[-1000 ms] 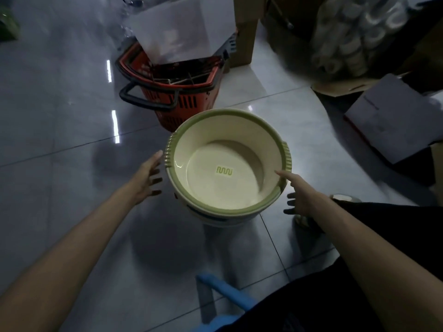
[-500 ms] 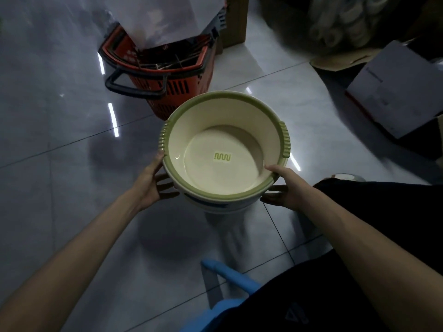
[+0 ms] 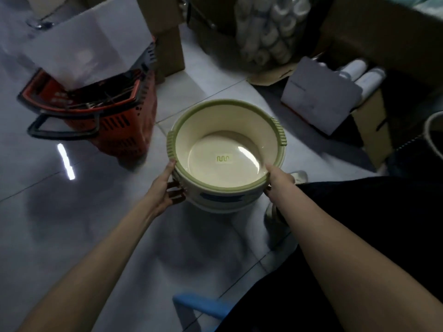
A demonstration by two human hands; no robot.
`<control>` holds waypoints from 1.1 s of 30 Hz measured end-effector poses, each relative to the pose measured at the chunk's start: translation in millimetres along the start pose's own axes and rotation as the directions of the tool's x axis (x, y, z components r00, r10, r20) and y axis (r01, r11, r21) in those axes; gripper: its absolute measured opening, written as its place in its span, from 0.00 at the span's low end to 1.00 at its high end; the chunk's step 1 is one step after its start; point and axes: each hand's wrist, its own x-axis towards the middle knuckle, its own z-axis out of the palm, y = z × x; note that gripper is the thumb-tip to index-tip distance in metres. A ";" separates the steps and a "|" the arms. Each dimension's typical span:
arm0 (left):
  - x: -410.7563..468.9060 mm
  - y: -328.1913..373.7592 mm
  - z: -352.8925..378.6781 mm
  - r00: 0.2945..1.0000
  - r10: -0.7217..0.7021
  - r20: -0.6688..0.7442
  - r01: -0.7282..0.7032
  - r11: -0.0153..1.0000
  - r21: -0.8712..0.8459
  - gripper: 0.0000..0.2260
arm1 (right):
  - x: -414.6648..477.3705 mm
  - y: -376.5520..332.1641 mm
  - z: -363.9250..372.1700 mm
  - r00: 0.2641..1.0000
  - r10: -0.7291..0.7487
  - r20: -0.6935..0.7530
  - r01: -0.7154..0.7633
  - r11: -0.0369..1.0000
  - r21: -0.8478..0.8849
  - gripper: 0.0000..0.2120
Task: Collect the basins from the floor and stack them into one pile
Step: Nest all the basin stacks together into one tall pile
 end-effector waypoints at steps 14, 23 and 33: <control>56.3 9.8 162.0 0.998 0.012 0.054 -0.020 0.990 0.137 0.39 | 73.3 -116.6 -70.0 0.979 -0.113 -0.171 0.091 0.987 -0.131 0.21; 83.0 26.0 240.8 0.990 0.023 0.140 -0.041 0.991 0.128 0.26 | 119.4 -151.7 -129.0 0.991 -0.066 -0.115 0.057 0.995 -0.085 0.15; 101.7 57.4 325.5 0.980 0.181 0.082 -0.199 0.894 0.402 0.28 | 141.1 -167.0 -156.1 0.949 -0.181 -0.258 0.098 0.948 -0.302 0.12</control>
